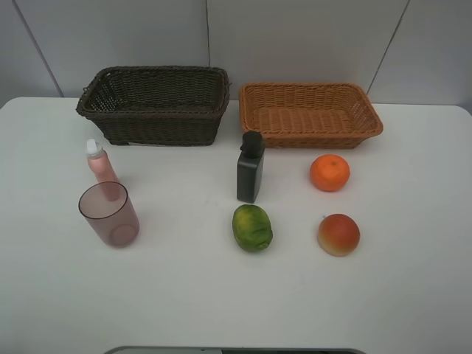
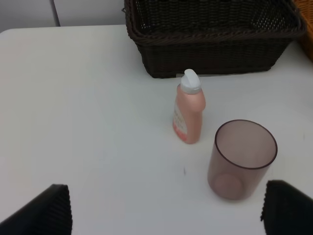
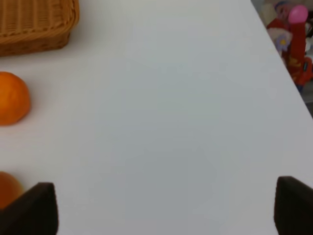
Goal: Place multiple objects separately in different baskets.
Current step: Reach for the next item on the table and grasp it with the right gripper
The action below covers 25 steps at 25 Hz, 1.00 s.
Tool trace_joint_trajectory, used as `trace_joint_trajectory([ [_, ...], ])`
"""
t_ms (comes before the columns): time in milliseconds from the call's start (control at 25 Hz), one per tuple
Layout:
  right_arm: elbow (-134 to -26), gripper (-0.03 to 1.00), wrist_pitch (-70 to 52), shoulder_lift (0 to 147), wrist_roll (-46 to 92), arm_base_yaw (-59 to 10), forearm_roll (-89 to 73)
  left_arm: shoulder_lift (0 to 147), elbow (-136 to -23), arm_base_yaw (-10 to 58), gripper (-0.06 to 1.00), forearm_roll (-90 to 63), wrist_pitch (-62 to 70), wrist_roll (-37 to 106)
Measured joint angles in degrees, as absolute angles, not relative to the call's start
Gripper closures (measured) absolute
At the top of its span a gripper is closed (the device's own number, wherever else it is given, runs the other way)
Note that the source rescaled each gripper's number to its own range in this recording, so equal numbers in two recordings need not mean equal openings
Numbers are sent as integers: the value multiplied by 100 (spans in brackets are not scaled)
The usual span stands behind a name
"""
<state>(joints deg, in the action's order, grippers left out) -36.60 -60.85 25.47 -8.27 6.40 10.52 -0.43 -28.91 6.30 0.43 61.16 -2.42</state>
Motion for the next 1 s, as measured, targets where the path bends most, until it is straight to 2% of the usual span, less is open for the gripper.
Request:
trace_joint_trajectory([
  [200,-4047,9,-5869,3935,-840,522,959,-43,-2891,630,-5,43,6116,-242],
  [600,-4147,9,-4965,5873,-974,-435,240,-43,-2891,630,-5,43,6116,-242],
  [1000,-4571,9,-4694,7603,-976,-563,123,-43,-2891,630,-5,43,6116,-242],
])
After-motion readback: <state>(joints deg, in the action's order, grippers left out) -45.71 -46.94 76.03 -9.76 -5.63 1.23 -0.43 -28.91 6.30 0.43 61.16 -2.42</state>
